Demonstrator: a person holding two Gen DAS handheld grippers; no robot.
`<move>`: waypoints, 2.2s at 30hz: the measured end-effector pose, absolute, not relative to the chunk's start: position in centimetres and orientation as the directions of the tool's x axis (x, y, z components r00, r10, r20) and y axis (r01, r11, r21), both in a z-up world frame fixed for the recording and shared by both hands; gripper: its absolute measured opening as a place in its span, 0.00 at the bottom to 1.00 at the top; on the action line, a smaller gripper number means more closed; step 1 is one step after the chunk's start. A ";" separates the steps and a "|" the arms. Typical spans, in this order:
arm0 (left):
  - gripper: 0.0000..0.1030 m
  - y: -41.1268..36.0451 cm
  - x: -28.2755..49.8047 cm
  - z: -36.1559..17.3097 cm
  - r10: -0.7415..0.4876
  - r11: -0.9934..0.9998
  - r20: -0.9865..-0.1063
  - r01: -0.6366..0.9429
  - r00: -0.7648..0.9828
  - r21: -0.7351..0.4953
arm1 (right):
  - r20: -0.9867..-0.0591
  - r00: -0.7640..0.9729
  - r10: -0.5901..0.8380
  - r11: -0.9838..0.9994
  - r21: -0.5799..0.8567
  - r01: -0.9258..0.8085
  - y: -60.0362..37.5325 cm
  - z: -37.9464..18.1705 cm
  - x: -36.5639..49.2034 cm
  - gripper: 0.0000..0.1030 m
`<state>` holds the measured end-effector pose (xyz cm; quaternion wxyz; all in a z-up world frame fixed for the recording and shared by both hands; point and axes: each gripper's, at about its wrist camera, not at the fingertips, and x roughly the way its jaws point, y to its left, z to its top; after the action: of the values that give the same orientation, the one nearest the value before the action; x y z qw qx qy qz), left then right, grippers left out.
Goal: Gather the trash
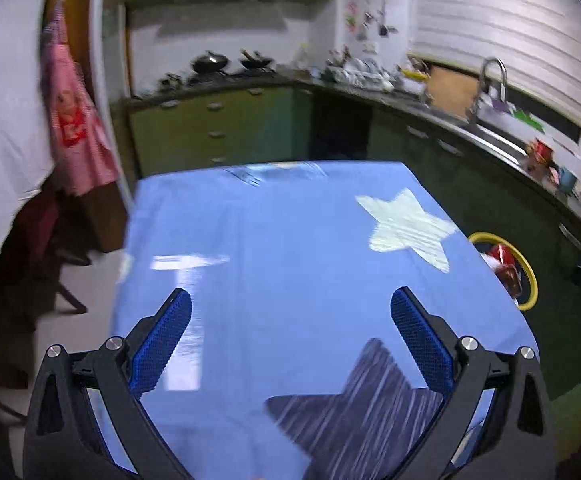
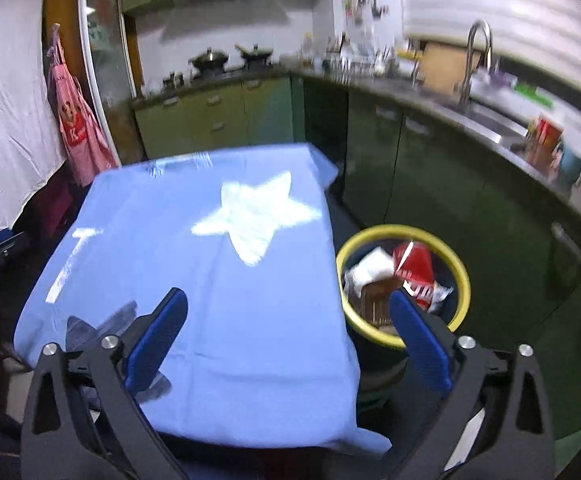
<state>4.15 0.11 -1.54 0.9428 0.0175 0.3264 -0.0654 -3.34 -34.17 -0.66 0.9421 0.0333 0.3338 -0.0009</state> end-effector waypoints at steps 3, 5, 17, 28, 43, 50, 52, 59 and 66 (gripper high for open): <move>0.96 1.6 2.2 -0.3 -0.080 0.995 -0.585 0.098 0.807 -0.001 | -0.591 0.807 -0.001 0.998 0.052 0.039 -33.3 0.5 -4.4 0.94; 0.96 2.5 1.0 0.4 -0.075 0.996 -0.562 0.087 0.824 -0.005 | -0.580 0.815 -0.012 0.998 0.045 0.047 -32.9 0.9 -4.6 0.94; 0.96 2.0 -0.1 0.3 -0.106 0.994 -0.571 0.103 0.814 -0.037 | -0.573 0.818 -0.045 0.996 0.035 0.079 -32.7 1.2 -6.4 0.94; 0.96 0.1 0.2 0.9 -0.133 0.990 -0.557 0.140 0.820 -0.031 | -0.583 0.811 -0.049 0.996 0.034 0.084 -32.7 0.7 -6.7 0.94; 0.96 -0.3 0.3 0.6 -0.136 0.989 -0.563 0.147 0.815 -0.026 | -0.591 0.805 -0.050 0.995 0.041 0.092 -33.2 0.2 -6.4 0.94; 0.96 -0.4 0.4 0.6 -0.136 0.988 -0.563 0.151 0.815 -0.020 | -0.593 0.803 -0.049 0.995 0.045 0.094 -33.4 0.1 -6.4 0.94; 0.96 -0.5 0.4 0.6 -0.136 0.988 -0.564 0.151 0.814 -0.021 | -0.594 0.803 -0.049 0.995 0.044 0.093 -33.4 0.1 -6.4 0.94; 0.96 -0.5 0.4 0.5 -0.134 0.989 -0.565 0.150 0.814 -0.020 | -0.594 0.803 -0.050 0.994 0.046 0.096 -33.6 0.0 -6.3 0.94; 0.96 -0.6 0.4 0.5 -0.137 0.988 -0.568 0.154 0.812 -0.019 | -0.595 0.802 -0.050 0.994 0.046 0.096 -33.6 0.0 -6.3 0.94</move>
<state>0.38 -0.60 0.50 0.9517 0.0142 0.2971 -0.0766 -6.31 -33.57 0.02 0.9486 0.0367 0.3121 -0.0383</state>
